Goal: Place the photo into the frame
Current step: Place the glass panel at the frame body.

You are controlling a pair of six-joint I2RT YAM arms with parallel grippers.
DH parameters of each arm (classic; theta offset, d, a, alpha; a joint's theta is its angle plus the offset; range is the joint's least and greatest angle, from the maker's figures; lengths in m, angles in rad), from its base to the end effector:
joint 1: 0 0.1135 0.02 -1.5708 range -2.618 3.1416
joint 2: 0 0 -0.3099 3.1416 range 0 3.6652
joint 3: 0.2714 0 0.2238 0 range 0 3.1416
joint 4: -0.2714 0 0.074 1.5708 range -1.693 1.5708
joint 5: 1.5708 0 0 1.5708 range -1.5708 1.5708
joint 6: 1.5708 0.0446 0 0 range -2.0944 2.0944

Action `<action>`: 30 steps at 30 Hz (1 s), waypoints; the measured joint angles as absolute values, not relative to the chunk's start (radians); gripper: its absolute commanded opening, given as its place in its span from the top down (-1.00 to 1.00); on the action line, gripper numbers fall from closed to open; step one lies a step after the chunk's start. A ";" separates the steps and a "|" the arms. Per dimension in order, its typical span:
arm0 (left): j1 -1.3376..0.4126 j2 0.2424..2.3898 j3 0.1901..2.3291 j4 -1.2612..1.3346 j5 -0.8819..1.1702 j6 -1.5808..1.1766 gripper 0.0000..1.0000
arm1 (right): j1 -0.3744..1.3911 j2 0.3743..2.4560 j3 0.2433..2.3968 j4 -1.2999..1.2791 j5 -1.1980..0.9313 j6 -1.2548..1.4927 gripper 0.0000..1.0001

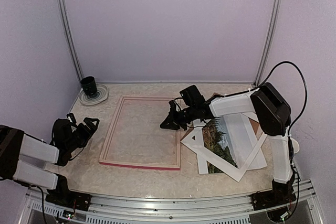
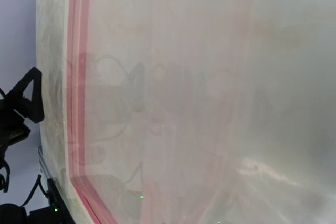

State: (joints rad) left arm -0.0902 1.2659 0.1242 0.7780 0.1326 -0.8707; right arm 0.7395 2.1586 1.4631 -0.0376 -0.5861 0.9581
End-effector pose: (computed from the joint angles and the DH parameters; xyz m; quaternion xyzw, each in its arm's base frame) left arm 0.1804 -0.0222 0.1960 -0.2777 0.7741 -0.3101 0.4770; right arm 0.3368 0.3406 0.2049 -0.0214 0.8822 0.4666 0.0593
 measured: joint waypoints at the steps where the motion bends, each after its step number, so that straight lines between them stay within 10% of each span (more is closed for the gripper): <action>1: -0.090 1.266 0.124 0.778 0.133 -0.871 -0.98 | 0.740 2.159 1.463 -0.039 -0.586 0.958 1.00; 30: -0.090 1.266 0.124 0.778 0.133 -0.870 -0.98 | 0.739 2.159 1.456 -0.051 -0.577 0.941 1.00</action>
